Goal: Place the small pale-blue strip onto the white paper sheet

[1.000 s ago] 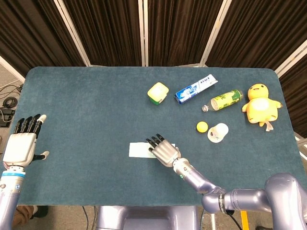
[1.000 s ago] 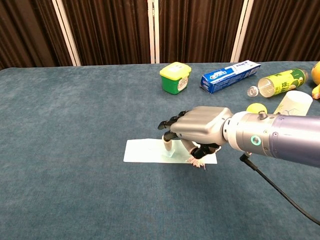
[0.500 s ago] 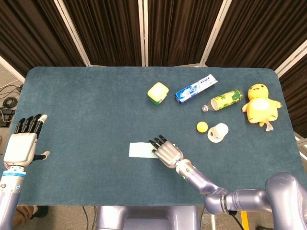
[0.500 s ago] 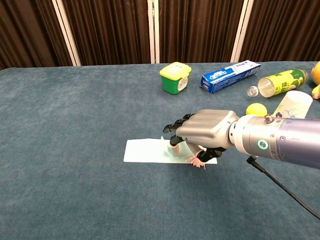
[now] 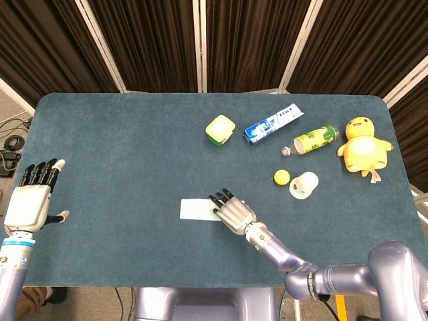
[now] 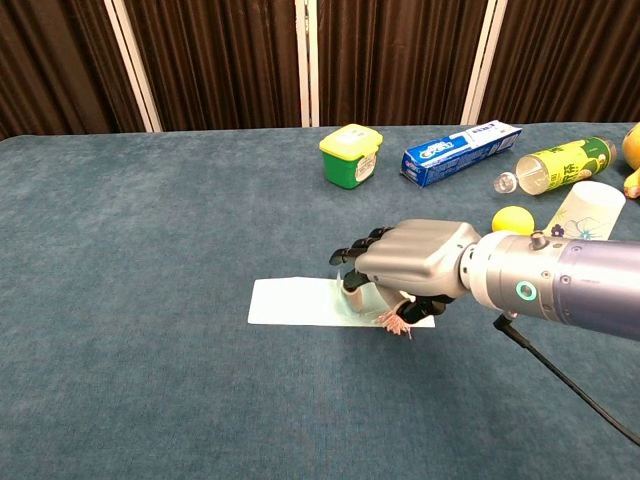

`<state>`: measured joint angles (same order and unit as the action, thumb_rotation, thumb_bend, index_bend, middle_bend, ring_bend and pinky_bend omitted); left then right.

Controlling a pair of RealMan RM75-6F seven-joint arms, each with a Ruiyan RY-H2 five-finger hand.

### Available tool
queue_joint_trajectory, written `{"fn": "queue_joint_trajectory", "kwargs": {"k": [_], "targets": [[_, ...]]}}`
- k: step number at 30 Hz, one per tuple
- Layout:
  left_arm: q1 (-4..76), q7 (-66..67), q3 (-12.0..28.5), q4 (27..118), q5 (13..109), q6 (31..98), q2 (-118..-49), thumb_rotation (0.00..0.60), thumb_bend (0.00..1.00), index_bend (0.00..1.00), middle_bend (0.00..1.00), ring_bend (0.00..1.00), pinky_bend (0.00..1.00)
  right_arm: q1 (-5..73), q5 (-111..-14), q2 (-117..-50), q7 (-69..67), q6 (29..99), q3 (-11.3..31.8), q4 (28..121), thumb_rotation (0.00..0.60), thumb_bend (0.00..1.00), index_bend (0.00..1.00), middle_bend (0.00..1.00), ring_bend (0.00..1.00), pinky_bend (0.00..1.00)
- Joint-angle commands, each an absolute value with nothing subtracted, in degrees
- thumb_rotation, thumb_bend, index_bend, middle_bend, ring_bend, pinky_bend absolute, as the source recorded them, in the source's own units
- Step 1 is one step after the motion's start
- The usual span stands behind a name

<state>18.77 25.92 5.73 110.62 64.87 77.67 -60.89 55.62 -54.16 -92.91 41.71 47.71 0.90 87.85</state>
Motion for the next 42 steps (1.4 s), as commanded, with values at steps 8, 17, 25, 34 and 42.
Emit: {"fn": "queue_joint_trajectory", "kwargs": {"k": [8, 17, 25, 34, 42], "targets": [[18.6, 25.6, 5.7, 110.8, 65.2, 77.4, -60.7, 0.600, 0.00, 0.00, 0.00, 0.00, 0.00, 55.8, -53.1, -92.7, 43.0, 48.3, 0.5, 87.1, 0.600, 1.00, 0.36, 0.00, 0.00, 0.00], [18.5, 25.7, 5.8, 110.9, 65.5, 77.6, -60.7, 0.600, 0.00, 0.00, 0.00, 0.00, 0.00, 56.0, -53.9, -93.1, 44.1, 48.7, -0.3, 88.7, 0.600, 1.00, 0.37, 0.00, 0.00, 0.00], [18.4, 25.6, 5.8, 110.9, 65.6, 77.4, -60.6, 0.600, 0.00, 0.00, 0.00, 0.00, 0.00, 56.0, -54.0, -93.1, 44.7, 49.3, -0.5, 89.3, 0.600, 1.00, 0.38, 0.00, 0.00, 0.00], [18.4, 25.6, 5.9, 111.0, 65.5, 77.2, -60.5, 0.600, 0.00, 0.00, 0.00, 0.00, 0.00, 55.8, -53.2, -92.6, 45.0, 50.2, -0.2, 88.9, 0.600, 1.00, 0.38, 0.00, 0.00, 0.00], [18.2, 25.4, 6.0, 111.2, 65.5, 77.4, -60.3, 0.600, 0.00, 0.00, 0.00, 0.00, 0.00, 55.2, -58.3, -87.6, 41.9, 54.0, 2.9, 95.4, 0.600, 1.00, 0.38, 0.00, 0.00, 0.00]]}}
